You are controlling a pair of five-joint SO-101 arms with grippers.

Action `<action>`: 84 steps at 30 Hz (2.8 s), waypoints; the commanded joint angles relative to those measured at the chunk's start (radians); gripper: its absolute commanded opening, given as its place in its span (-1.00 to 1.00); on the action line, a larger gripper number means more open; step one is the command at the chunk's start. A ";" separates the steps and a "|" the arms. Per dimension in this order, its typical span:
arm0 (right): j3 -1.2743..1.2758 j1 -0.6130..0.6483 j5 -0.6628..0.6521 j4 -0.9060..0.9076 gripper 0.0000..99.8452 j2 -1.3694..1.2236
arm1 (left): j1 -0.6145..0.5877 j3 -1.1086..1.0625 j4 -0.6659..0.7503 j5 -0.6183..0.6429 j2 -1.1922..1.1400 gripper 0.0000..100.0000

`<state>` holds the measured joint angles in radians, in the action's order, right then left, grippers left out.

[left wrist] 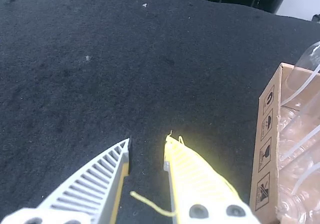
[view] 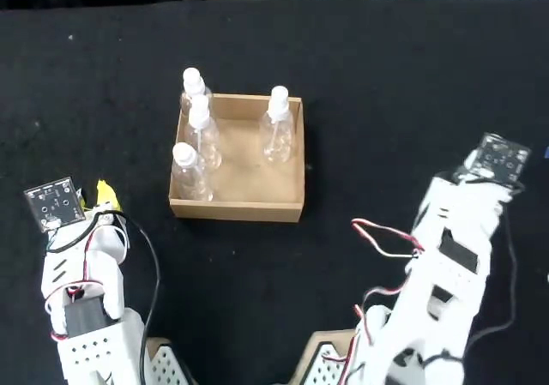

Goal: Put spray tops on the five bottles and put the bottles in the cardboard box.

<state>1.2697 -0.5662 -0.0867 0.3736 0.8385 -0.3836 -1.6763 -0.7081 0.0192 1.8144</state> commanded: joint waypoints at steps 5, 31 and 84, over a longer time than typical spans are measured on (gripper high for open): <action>-0.174 0.262 0.100 0.459 -0.82 0.389 | -0.010 -0.022 0.000 0.003 0.011 -0.79; -0.094 0.924 0.261 0.172 -0.82 0.351 | -0.010 -0.022 0.000 0.002 0.011 -0.79; 0.122 0.971 0.091 -0.058 -0.14 0.142 | -0.007 -0.022 0.000 0.002 0.011 -0.79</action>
<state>1.4400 0.3775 0.0130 0.3122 0.9858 -0.3836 -1.6763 -0.7081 0.0192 1.8144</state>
